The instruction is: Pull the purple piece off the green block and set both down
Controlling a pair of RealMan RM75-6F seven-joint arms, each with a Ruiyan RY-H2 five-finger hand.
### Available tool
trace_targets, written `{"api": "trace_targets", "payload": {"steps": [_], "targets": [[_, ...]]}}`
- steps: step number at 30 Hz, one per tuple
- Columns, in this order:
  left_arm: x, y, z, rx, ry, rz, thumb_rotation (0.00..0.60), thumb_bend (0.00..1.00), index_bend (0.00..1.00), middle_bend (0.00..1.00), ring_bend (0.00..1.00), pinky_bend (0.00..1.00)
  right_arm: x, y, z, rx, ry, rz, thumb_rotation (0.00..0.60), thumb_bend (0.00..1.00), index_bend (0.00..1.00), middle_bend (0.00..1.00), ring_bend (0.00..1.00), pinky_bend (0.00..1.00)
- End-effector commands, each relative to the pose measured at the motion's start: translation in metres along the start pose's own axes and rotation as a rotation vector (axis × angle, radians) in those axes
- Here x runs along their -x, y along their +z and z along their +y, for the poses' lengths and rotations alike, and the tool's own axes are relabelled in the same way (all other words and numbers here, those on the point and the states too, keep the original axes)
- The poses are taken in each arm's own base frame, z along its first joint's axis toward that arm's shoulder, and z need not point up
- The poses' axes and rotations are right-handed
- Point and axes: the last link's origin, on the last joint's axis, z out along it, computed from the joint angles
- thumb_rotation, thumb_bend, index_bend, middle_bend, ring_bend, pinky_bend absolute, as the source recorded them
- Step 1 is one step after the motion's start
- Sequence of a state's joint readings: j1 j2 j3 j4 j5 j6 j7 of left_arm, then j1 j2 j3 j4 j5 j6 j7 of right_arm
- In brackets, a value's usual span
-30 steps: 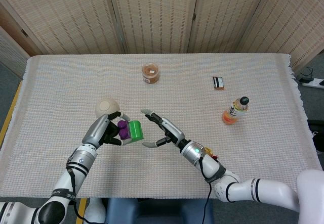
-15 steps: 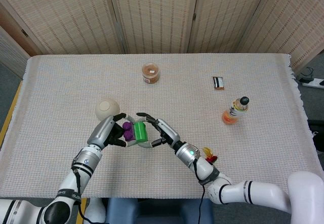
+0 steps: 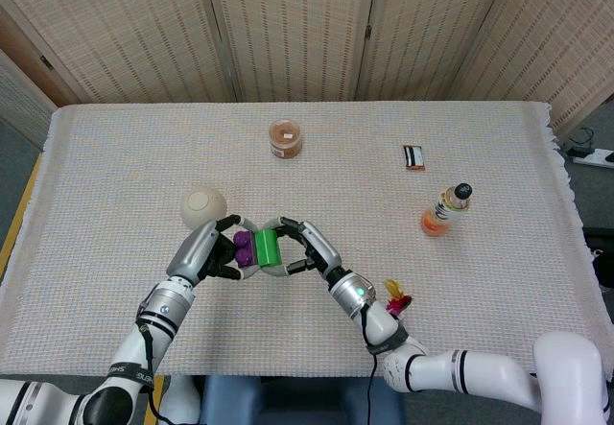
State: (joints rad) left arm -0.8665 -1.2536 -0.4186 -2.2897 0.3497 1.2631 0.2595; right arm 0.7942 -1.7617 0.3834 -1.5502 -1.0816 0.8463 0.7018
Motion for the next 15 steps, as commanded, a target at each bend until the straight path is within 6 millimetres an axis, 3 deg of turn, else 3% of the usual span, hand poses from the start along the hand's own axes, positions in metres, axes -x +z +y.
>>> {"api": "trace_targets", "payload": {"steps": [1, 15], "targets": [[-0.001, 0.000, 0.001, 0.003, 0.001, 0.004, 0.600, 0.25, 0.68, 1.00, 1.00, 1.00, -0.001, 0.000, 0.001, 0.002, -0.007, 0.006, 0.600, 0.24, 0.71, 0.40, 0.37, 0.14], [-0.021, 0.007, 0.001, 0.012, 0.009, 0.070, 0.600, 0.25, 0.68, 1.00, 1.00, 1.00, -0.015, -0.006, 0.015, 0.028, -0.069, 0.031, 0.600, 0.24, 0.74, 0.41, 0.39, 0.15]]}}
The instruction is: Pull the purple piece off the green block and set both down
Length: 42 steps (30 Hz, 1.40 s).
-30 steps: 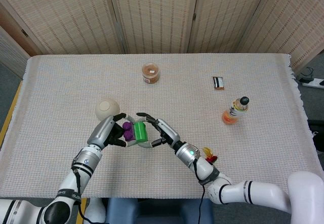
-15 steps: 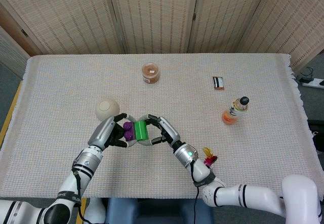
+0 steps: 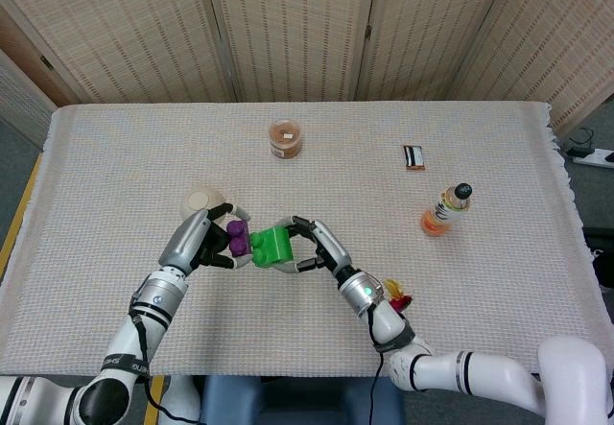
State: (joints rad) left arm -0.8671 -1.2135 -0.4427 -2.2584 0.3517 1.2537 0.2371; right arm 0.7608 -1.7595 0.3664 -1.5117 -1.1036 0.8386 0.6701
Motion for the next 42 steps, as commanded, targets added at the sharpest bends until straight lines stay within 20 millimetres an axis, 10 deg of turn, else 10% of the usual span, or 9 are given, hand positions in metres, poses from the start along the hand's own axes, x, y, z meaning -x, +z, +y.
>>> {"api": "trace_targets", "payload": {"steps": [1, 25, 42], "targets": [[-0.003, 0.001, -0.001, 0.002, 0.007, 0.012, 0.600, 0.25, 0.68, 1.00, 1.00, 1.00, -0.001, 0.000, 0.000, -0.003, -0.002, 0.002, 0.600, 0.24, 0.74, 0.41, 0.39, 0.15], [-0.014, 0.009, -0.056, -0.052, 0.096, 0.066, 0.600, 0.25, 0.68, 1.00, 1.00, 1.00, -0.081, -0.049, -0.067, -0.063, -0.409, 0.161, 0.600, 0.24, 0.74, 0.40, 0.39, 0.15], [0.004, 0.013, -0.079, -0.062, 0.118, 0.043, 0.600, 0.25, 0.68, 1.00, 1.00, 1.00, -0.157, -0.103, -0.024, 0.096, -0.778, 0.220, 0.600, 0.24, 0.74, 0.40, 0.39, 0.15]]}}
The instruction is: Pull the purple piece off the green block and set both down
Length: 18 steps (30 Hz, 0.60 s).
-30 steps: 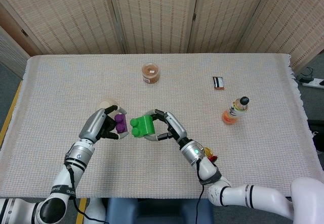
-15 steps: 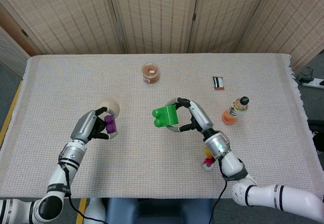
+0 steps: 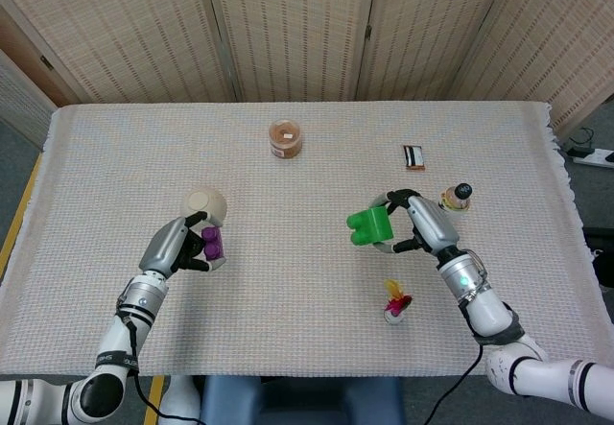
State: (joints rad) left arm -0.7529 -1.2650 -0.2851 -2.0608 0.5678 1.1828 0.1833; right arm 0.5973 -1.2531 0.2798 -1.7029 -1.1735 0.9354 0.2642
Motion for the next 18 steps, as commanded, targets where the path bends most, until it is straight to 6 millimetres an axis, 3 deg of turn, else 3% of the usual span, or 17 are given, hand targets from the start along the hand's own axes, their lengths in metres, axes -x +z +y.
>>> {"api": "trace_targets", "payload": {"steps": [1, 7, 18], "targets": [[0.006, 0.002, -0.010, -0.001, 0.015, 0.001, 0.600, 0.25, 0.68, 1.00, 1.00, 1.00, 0.000, -0.008, 0.020, 0.009, -0.077, 0.007, 0.600, 0.24, 0.74, 0.40, 0.39, 0.15], [0.017, 0.009, -0.028, -0.022, 0.036, -0.010, 0.600, 0.25, 0.68, 1.00, 1.00, 1.00, 0.010, -0.011, 0.046, 0.029, -0.160, -0.003, 0.600, 0.24, 0.74, 0.40, 0.39, 0.15], [0.032, 0.025, -0.054, -0.040, 0.073, 0.003, 0.600, 0.25, 0.68, 1.00, 1.00, 1.00, 0.026, -0.005, 0.067, 0.050, -0.235, -0.027, 0.600, 0.24, 0.74, 0.40, 0.39, 0.15]]}}
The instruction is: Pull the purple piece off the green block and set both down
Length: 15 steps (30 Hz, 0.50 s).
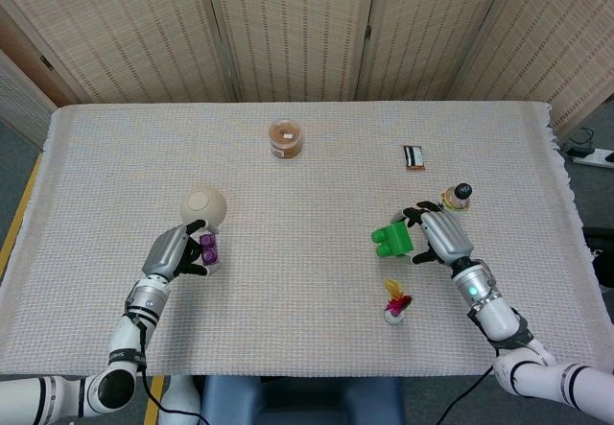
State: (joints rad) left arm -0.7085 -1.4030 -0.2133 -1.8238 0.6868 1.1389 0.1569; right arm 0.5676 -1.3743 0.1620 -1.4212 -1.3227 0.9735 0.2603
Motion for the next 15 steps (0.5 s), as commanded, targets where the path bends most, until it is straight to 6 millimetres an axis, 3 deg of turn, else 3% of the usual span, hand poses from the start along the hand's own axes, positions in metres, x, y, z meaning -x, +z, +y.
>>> {"api": "trace_targets", "payload": {"steps": [1, 15], "targets": [[0.009, 0.006, -0.011, -0.021, -0.008, -0.019, 0.600, 0.25, 0.68, 1.00, 1.00, 1.00, 0.008, 0.003, 0.003, 0.008, -0.021, -0.015, 0.600, 0.24, 0.74, 0.40, 0.39, 0.15], [0.041, 0.021, -0.034, -0.065, -0.026, -0.111, 0.600, 0.25, 0.68, 1.00, 1.00, 1.00, 0.030, 0.010, 0.013, 0.046, -0.062, -0.073, 0.600, 0.24, 0.74, 0.40, 0.38, 0.15]]}}
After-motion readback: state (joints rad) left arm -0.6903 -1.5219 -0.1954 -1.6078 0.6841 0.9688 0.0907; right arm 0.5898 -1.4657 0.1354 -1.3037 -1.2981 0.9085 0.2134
